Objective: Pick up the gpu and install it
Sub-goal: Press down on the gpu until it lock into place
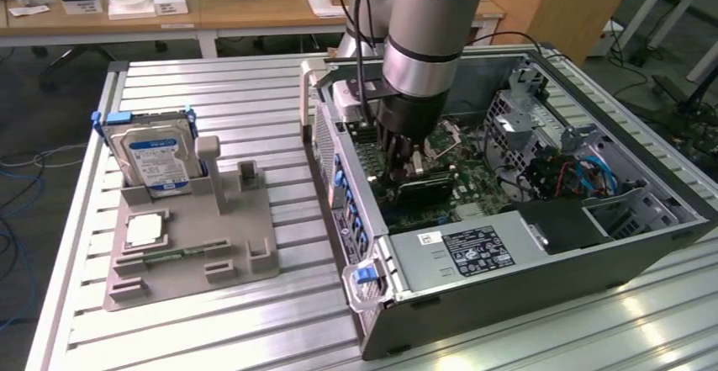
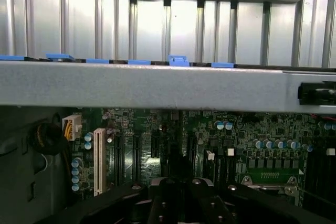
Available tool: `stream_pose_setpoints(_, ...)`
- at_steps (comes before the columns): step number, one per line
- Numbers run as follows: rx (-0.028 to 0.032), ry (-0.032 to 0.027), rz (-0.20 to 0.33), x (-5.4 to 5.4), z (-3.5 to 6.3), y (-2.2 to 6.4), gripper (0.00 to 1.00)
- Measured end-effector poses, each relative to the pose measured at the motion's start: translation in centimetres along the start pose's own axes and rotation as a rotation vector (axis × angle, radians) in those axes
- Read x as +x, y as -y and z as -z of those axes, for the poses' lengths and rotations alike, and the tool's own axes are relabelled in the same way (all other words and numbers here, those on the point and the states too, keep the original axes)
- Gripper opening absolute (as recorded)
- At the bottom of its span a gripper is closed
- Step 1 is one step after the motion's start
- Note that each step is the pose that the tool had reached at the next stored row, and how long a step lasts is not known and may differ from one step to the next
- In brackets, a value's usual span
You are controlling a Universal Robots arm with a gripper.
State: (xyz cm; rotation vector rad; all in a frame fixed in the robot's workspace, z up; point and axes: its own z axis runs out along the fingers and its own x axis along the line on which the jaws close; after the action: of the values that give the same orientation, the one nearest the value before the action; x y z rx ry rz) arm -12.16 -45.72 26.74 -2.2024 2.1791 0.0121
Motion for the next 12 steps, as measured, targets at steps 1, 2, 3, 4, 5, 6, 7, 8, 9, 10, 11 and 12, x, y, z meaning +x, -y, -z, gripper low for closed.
stream_pose_setpoints(1,0.0,0.0,0.0,0.0,0.0,0.0,0.11)
stream_pose_setpoints(2,-0.0001,-0.0002,0.0,0.0,0.01,0.03,0.11)
stream_pose_setpoints(3,-0.0002,-0.0003,0.0,0.0,0.01,0.16,0.11)
stream_pose_setpoints(4,-0.0002,-0.0003,0.0,0.0,0.01,0.36,0.11)
stream_pose_setpoints(5,-0.0002,-0.0002,0.0,0.0,0.0,0.62,0.11)
stream_pose_setpoints(6,-0.0002,-0.0002,0.0,0.0,-0.01,0.84,0.11)
stream_pose_setpoints(7,-0.0001,-0.0002,0.0,0.0,-0.01,1.05,0.11)
stream_pose_setpoints(8,-0.0001,-0.0002,0.0,0.0,-0.02,1.33,0.11)
stream_pose_setpoints(9,-0.0001,-0.0001,0.0,0.0,-0.03,1.63,0.11)
stream_pose_setpoints(10,-0.0001,-0.0002,0.0,0.0,-0.04,2.02,0.11)
stream_pose_setpoints(11,-0.0001,-0.0002,0.0,0.0,-0.05,2.49,0.11)
stream_pose_setpoints(12,0.0,-0.0003,0.0,0.0,-0.07,2.92,0.11)
